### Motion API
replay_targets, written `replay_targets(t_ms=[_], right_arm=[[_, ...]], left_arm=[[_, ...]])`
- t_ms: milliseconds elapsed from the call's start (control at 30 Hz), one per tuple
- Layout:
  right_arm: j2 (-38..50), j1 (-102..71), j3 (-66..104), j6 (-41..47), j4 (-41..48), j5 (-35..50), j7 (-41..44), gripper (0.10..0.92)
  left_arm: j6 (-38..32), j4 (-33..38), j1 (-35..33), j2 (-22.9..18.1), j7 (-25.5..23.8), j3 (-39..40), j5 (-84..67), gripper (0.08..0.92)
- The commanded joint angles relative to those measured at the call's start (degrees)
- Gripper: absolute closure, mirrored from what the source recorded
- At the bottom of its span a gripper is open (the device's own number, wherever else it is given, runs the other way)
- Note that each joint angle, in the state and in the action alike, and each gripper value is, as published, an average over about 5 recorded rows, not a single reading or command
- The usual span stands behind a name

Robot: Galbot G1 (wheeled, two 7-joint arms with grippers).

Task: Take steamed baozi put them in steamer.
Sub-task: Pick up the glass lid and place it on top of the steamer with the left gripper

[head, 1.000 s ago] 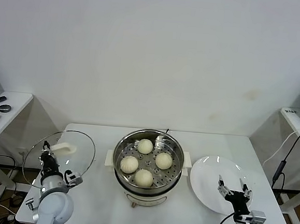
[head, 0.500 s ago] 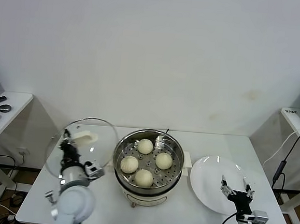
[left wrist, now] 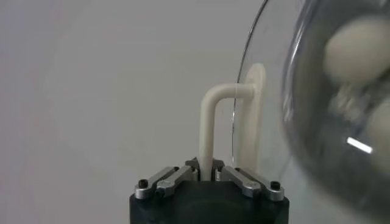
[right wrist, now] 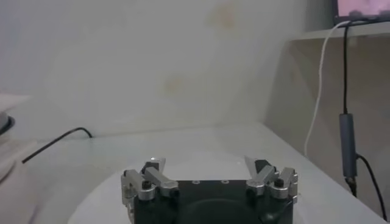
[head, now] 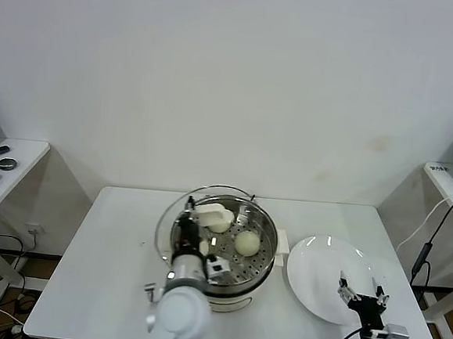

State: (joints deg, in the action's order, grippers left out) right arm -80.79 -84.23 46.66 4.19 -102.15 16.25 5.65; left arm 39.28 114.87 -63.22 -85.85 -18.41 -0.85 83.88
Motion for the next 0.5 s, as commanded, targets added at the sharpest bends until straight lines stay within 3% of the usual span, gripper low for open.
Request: replay_targets(t_ms=[33,500], right_arm=[[-0.7,0.1,0.1,-0.2,0.3,-0.5,0.0,0.203],[-0.9,-0.1,-0.2,-0.4,-0.2,-0.7,0.0,0.203]], left_arm=[[0.4,-2.5,2.8,-1.2,-0.9,9.8,-0.5,0.825],[0.3,-3.4,2.4,-0.8,-0.8,8.9,7.0,0.825]])
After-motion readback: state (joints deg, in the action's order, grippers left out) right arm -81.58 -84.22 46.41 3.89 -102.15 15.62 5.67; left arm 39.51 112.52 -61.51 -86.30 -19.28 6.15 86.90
